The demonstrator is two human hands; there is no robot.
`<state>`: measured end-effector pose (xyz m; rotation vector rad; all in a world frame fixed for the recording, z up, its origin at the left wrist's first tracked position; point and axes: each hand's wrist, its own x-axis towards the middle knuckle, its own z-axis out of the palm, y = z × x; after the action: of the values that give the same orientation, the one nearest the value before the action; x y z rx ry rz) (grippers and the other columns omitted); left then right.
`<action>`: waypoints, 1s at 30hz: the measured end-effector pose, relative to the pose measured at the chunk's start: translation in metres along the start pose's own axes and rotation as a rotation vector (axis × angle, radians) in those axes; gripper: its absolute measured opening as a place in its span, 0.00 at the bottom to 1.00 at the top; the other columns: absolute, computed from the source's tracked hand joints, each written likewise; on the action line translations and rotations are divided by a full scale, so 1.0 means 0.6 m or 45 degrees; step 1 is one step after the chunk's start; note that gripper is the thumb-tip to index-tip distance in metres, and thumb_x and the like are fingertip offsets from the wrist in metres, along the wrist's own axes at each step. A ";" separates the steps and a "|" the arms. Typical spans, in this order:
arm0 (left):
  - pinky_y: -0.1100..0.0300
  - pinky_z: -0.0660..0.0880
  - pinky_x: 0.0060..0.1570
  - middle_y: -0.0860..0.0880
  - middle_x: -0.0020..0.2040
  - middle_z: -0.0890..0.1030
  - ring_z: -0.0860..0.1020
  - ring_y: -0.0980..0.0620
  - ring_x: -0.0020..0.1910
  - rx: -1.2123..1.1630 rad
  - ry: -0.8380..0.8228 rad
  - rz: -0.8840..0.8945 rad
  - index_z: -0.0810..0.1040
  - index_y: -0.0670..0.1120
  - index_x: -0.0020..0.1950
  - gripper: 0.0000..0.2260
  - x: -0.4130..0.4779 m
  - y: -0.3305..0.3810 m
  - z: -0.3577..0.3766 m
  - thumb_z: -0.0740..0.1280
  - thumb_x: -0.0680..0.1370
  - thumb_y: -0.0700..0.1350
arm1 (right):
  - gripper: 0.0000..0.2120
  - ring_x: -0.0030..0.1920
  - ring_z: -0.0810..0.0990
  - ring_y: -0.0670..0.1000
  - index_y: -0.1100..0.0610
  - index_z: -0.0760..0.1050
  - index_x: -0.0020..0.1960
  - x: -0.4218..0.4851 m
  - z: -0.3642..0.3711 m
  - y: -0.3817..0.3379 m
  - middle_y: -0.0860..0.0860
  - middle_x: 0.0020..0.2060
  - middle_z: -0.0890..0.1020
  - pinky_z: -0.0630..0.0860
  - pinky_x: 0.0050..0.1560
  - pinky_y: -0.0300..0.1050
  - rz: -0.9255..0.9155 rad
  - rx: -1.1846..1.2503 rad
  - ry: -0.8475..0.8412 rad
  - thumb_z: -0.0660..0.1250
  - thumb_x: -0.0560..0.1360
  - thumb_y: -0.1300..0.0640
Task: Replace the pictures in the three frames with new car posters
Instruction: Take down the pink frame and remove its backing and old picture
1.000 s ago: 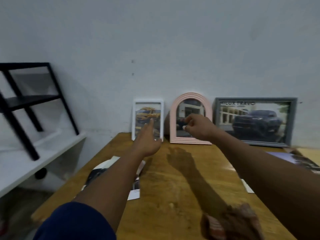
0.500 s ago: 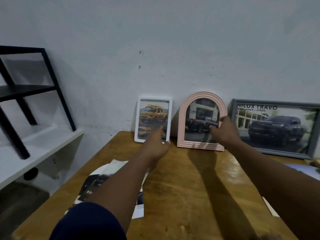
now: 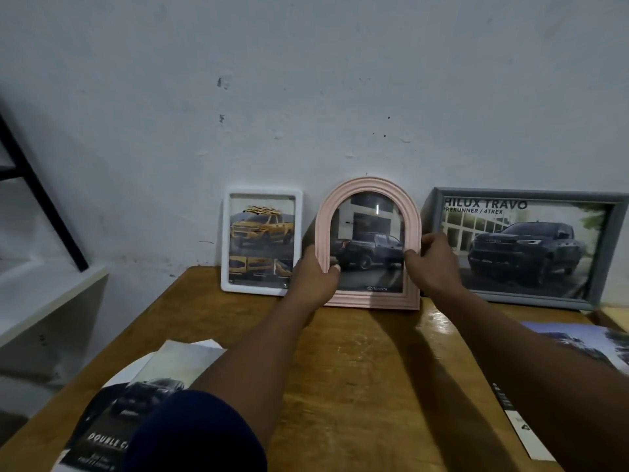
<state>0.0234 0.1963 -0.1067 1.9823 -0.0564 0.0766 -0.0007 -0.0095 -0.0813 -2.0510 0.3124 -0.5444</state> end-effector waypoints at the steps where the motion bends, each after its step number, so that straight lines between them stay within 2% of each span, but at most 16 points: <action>1: 0.42 0.77 0.63 0.47 0.64 0.77 0.76 0.44 0.62 0.001 0.009 0.000 0.67 0.51 0.74 0.23 -0.007 -0.002 -0.003 0.69 0.80 0.47 | 0.14 0.48 0.78 0.53 0.55 0.66 0.59 -0.007 -0.003 0.002 0.54 0.52 0.76 0.76 0.37 0.42 -0.002 0.026 0.006 0.68 0.78 0.59; 4: 0.45 0.79 0.59 0.48 0.58 0.79 0.78 0.47 0.56 0.022 0.016 -0.016 0.69 0.51 0.72 0.20 -0.044 -0.003 -0.019 0.69 0.80 0.48 | 0.13 0.49 0.78 0.53 0.56 0.67 0.60 -0.037 -0.014 0.002 0.55 0.52 0.76 0.73 0.37 0.41 0.005 0.127 -0.022 0.67 0.78 0.61; 6: 0.51 0.80 0.52 0.48 0.56 0.79 0.79 0.48 0.53 0.034 -0.025 -0.050 0.70 0.50 0.71 0.19 -0.072 0.004 -0.033 0.68 0.81 0.50 | 0.12 0.50 0.77 0.53 0.55 0.68 0.60 -0.059 -0.028 -0.004 0.54 0.52 0.76 0.75 0.40 0.43 0.037 0.184 -0.070 0.67 0.79 0.61; 8: 0.55 0.78 0.44 0.47 0.52 0.78 0.78 0.49 0.49 0.119 -0.100 -0.110 0.73 0.48 0.65 0.15 -0.104 0.018 -0.050 0.66 0.82 0.52 | 0.10 0.51 0.78 0.54 0.56 0.70 0.58 -0.080 -0.049 -0.010 0.54 0.52 0.77 0.76 0.44 0.45 0.086 0.208 -0.130 0.67 0.79 0.60; 11: 0.52 0.80 0.45 0.46 0.49 0.80 0.80 0.48 0.45 0.254 -0.265 -0.264 0.77 0.44 0.59 0.18 -0.149 0.033 -0.072 0.65 0.81 0.58 | 0.08 0.51 0.79 0.56 0.59 0.77 0.57 -0.105 -0.094 -0.022 0.56 0.52 0.79 0.77 0.47 0.49 0.155 0.161 -0.232 0.68 0.78 0.59; 13: 0.53 0.81 0.42 0.43 0.49 0.82 0.81 0.47 0.42 0.209 -0.380 -0.381 0.77 0.42 0.58 0.20 -0.181 0.040 -0.075 0.65 0.82 0.59 | 0.05 0.48 0.80 0.57 0.61 0.79 0.52 -0.122 -0.129 -0.034 0.58 0.49 0.80 0.79 0.49 0.51 0.188 0.095 -0.303 0.68 0.78 0.61; 15: 0.54 0.80 0.40 0.41 0.50 0.82 0.79 0.48 0.40 0.188 -0.511 -0.444 0.77 0.41 0.58 0.20 -0.210 0.046 -0.069 0.63 0.83 0.59 | 0.04 0.45 0.80 0.57 0.63 0.78 0.50 -0.134 -0.160 -0.047 0.60 0.47 0.79 0.79 0.46 0.50 0.227 0.023 -0.349 0.68 0.77 0.63; 18: 0.52 0.78 0.44 0.41 0.52 0.82 0.79 0.46 0.41 0.192 -0.641 -0.450 0.76 0.41 0.58 0.23 -0.236 0.059 -0.050 0.60 0.83 0.61 | 0.06 0.44 0.81 0.59 0.65 0.79 0.51 -0.141 -0.191 -0.072 0.61 0.46 0.81 0.80 0.44 0.52 0.168 -0.158 -0.345 0.69 0.76 0.64; 20: 0.50 0.77 0.47 0.42 0.54 0.81 0.78 0.45 0.45 0.192 -0.634 -0.388 0.74 0.43 0.58 0.23 -0.237 0.073 -0.038 0.58 0.83 0.63 | 0.06 0.43 0.82 0.59 0.65 0.80 0.51 -0.145 -0.202 -0.096 0.61 0.45 0.82 0.80 0.41 0.50 0.073 -0.328 -0.308 0.68 0.76 0.64; 22: 0.51 0.76 0.47 0.43 0.57 0.80 0.77 0.45 0.47 0.160 -0.558 -0.272 0.73 0.43 0.65 0.26 -0.234 0.092 -0.031 0.55 0.83 0.64 | 0.08 0.42 0.83 0.59 0.65 0.80 0.51 -0.152 -0.205 -0.124 0.61 0.44 0.82 0.82 0.39 0.49 -0.012 -0.463 -0.274 0.66 0.75 0.63; 25: 0.54 0.77 0.45 0.43 0.57 0.79 0.79 0.46 0.48 0.011 -0.424 -0.145 0.70 0.41 0.72 0.30 -0.228 0.123 -0.033 0.51 0.84 0.64 | 0.11 0.32 0.81 0.55 0.66 0.78 0.52 -0.174 -0.196 -0.165 0.61 0.41 0.81 0.77 0.24 0.43 -0.060 -0.448 -0.351 0.64 0.78 0.59; 26: 0.54 0.78 0.44 0.43 0.58 0.80 0.80 0.46 0.50 -0.046 -0.394 -0.132 0.69 0.41 0.73 0.30 -0.225 0.131 -0.037 0.51 0.84 0.64 | 0.12 0.31 0.82 0.56 0.67 0.77 0.54 -0.184 -0.190 -0.177 0.62 0.42 0.81 0.77 0.23 0.43 -0.041 -0.357 -0.424 0.63 0.80 0.57; 28: 0.54 0.79 0.43 0.43 0.59 0.80 0.82 0.45 0.51 -0.135 -0.354 -0.139 0.69 0.43 0.73 0.31 -0.223 0.146 -0.050 0.50 0.83 0.66 | 0.15 0.37 0.84 0.58 0.66 0.73 0.58 -0.202 -0.178 -0.196 0.62 0.47 0.80 0.80 0.29 0.47 -0.005 -0.142 -0.578 0.61 0.82 0.53; 30: 0.56 0.78 0.39 0.44 0.56 0.81 0.82 0.46 0.48 -0.174 -0.325 -0.166 0.71 0.44 0.71 0.31 -0.223 0.152 -0.069 0.52 0.82 0.67 | 0.16 0.41 0.85 0.60 0.64 0.73 0.59 -0.215 -0.164 -0.203 0.61 0.49 0.80 0.81 0.33 0.49 -0.042 -0.076 -0.612 0.61 0.82 0.51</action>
<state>-0.1177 0.1982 -0.0179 1.8446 -0.0951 -0.2592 -0.1612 0.0343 0.0345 -2.1713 0.0078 -0.0502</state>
